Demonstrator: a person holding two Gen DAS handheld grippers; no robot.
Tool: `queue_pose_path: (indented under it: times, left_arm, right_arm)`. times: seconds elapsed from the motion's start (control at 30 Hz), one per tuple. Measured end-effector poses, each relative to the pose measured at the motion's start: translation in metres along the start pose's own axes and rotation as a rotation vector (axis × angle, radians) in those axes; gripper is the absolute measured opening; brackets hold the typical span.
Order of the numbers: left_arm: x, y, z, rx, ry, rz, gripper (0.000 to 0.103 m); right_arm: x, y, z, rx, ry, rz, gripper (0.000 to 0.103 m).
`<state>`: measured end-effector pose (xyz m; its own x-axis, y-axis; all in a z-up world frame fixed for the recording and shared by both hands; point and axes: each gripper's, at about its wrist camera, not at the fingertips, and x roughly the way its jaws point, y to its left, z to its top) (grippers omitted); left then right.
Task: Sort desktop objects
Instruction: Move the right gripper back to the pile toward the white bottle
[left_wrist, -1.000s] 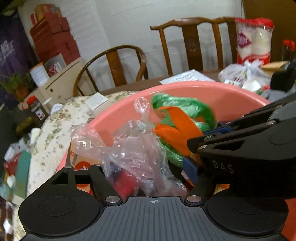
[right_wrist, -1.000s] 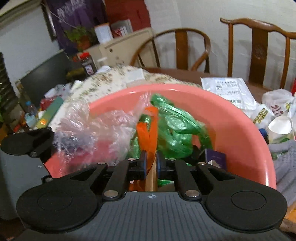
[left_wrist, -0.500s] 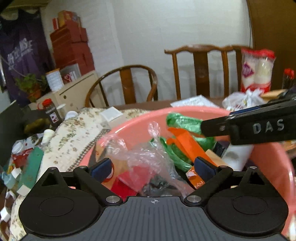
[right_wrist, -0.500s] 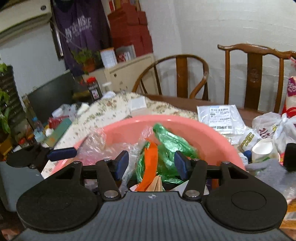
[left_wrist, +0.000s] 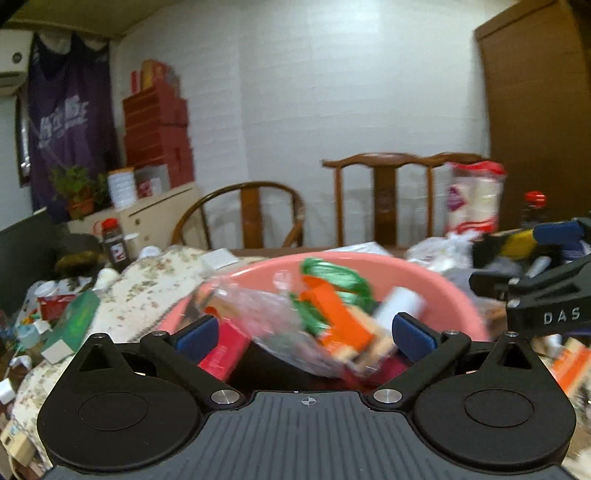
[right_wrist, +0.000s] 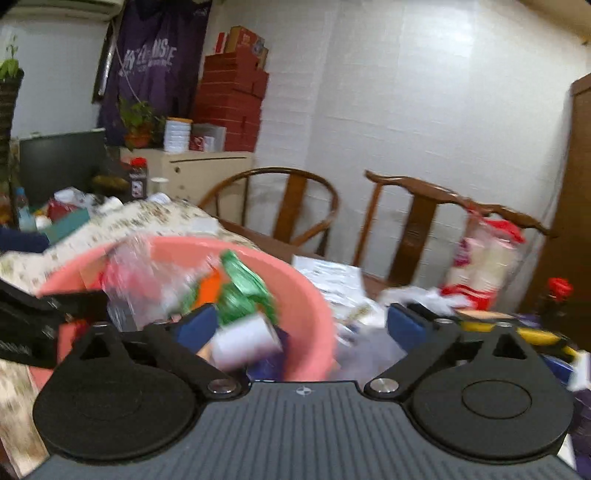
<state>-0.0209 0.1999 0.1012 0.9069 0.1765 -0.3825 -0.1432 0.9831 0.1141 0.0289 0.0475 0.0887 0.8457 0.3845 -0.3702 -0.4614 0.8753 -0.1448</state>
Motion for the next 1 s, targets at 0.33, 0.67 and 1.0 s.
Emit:
queue_pose_path:
  times: [0.33,0.67,1.0]
  left_arm:
    - [-0.051,-0.083,-0.073,0.081,-0.051,-0.159,0.103]
    - [-0.014,-0.131,-0.12,0.283,-0.06,-0.107,0.103]
    - [0.015,-0.125,-0.12,0.253,-0.043,-0.153,0.103]
  right_arm:
    - [-0.08,-0.044,-0.102,0.058,0.018,-0.066,0.102]
    - [-0.087,-0.061,-0.155,0.044,0.042,-0.028,0.102]
    - [-0.028,-0.065,-0.127,0.191,0.024,0.053,0.102]
